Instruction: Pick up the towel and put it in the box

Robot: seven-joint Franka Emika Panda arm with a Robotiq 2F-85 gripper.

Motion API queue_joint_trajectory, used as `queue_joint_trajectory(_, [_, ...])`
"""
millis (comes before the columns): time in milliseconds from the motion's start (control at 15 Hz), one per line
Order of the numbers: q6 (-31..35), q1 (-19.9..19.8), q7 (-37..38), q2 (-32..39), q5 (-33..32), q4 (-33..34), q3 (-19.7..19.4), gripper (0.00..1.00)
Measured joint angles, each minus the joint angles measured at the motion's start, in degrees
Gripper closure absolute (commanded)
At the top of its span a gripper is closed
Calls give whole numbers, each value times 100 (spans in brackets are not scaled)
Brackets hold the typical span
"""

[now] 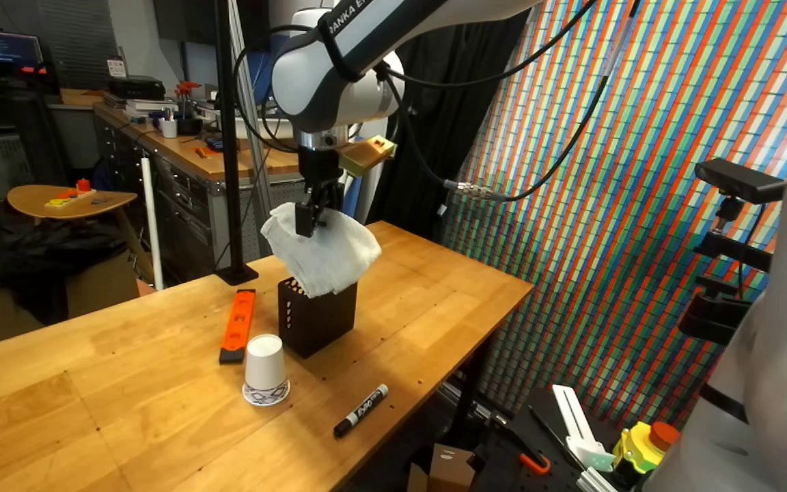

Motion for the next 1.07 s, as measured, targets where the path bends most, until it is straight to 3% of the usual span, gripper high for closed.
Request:
queue_joint_trajectory(600, [827, 0, 329, 675, 0, -1, 0, 100])
queue_joint_trajectory(1067, [777, 89, 770, 525, -1, -187, 0, 100])
